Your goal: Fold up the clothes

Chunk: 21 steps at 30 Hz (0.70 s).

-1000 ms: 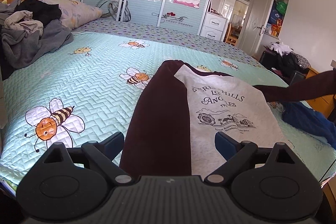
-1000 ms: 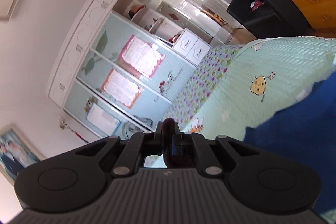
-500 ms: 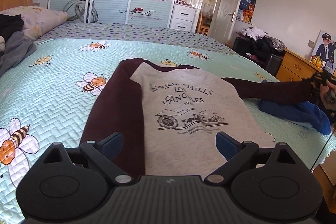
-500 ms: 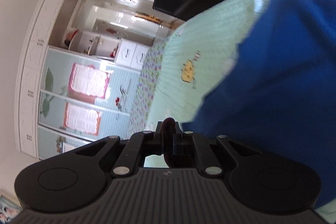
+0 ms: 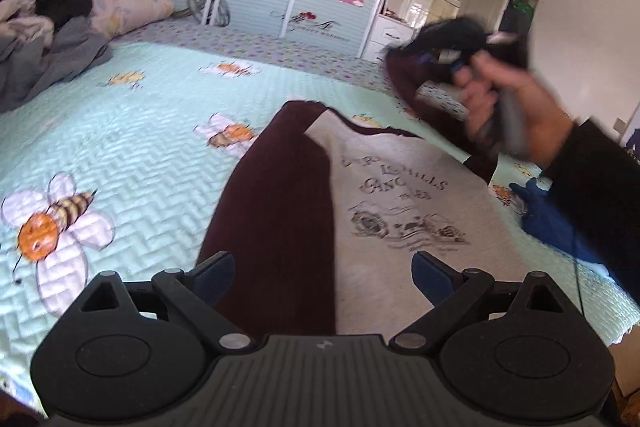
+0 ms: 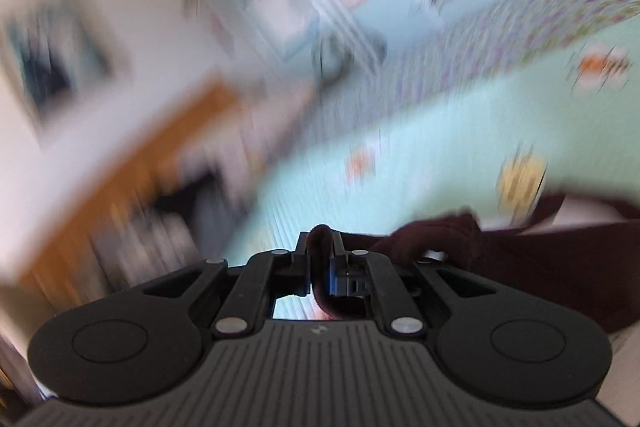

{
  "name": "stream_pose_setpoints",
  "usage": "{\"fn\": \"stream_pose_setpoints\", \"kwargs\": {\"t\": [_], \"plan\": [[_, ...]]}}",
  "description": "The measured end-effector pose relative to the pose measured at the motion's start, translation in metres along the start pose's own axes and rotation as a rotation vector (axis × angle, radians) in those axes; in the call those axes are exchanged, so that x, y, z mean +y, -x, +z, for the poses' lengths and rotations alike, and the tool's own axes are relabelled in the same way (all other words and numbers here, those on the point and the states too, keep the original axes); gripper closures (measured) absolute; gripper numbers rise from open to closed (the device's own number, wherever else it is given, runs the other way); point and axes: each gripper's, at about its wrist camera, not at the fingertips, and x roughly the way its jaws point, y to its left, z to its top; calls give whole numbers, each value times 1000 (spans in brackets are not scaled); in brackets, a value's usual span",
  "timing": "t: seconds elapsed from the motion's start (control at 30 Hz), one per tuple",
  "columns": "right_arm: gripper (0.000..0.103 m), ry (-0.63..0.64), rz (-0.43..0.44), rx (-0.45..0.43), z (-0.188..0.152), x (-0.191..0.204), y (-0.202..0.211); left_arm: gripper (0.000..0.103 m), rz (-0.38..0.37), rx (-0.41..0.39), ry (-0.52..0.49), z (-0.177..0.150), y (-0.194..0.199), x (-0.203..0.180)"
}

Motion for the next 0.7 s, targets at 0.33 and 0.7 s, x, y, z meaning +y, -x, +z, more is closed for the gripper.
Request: {"fn": "stream_pose_setpoints", "kwargs": {"t": [0.33,0.7], "plan": [[41,-78,11,34,-85,68,36,7,-13,-15,90,-10,0,43],[31,-233,-106,-191,-223,115,269,7,-85,4,41,-14,-19,8]]}}
